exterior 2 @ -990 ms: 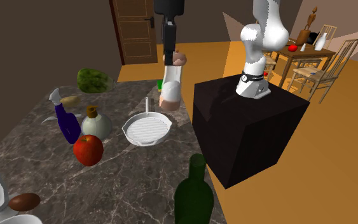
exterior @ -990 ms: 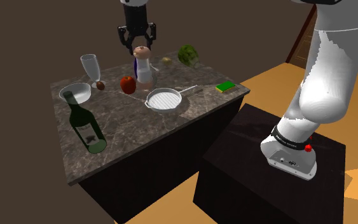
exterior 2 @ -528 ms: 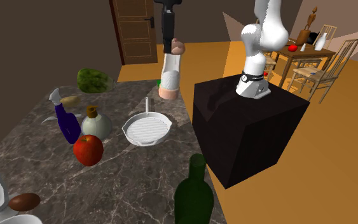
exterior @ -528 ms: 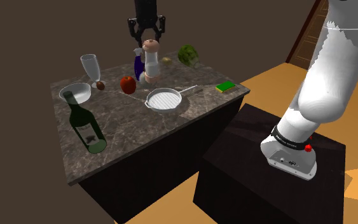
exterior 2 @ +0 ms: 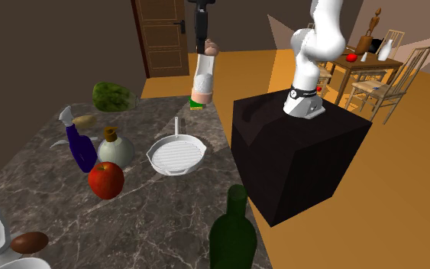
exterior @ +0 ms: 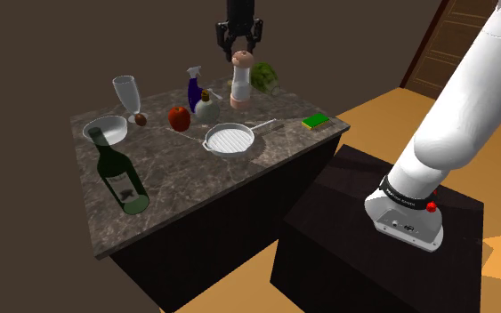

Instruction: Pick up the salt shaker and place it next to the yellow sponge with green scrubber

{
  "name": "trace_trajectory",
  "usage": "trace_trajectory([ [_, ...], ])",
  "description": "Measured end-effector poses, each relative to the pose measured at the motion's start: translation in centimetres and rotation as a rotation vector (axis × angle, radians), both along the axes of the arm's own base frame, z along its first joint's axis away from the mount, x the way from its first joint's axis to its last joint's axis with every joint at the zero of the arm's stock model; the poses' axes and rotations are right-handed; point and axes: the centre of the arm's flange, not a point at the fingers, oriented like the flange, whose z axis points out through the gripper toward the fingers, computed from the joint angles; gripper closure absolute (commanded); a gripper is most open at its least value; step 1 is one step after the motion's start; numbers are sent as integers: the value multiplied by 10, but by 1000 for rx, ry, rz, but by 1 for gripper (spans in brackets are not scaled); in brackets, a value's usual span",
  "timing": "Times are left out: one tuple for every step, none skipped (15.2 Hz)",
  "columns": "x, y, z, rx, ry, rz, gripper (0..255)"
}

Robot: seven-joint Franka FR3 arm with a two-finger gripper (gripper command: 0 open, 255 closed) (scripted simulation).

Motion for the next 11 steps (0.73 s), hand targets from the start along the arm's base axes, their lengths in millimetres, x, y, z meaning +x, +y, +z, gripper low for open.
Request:
trace_trajectory([
  [-5, -13, -2, 0, 0, 0, 255],
  [-12, -25, -2, 0, 0, 0, 255],
  [-17, -36, 0, 0, 0, 0, 255],
  [-19, -50, -1, 0, 0, -1, 255],
  [-23, -62, 0, 0, 0, -1, 255],
  [-30, -73, 4, 0, 0, 0, 255],
  [-38, -87, 3, 0, 0, -1, 255],
  [-42, -98, 2, 0, 0, 0, 255],
  [-46, -110, 1, 0, 0, 0, 255],
  [-50, -120, 3, 0, 0, 0, 255],
  [-52, -136, 3, 0, 0, -1, 255],
])
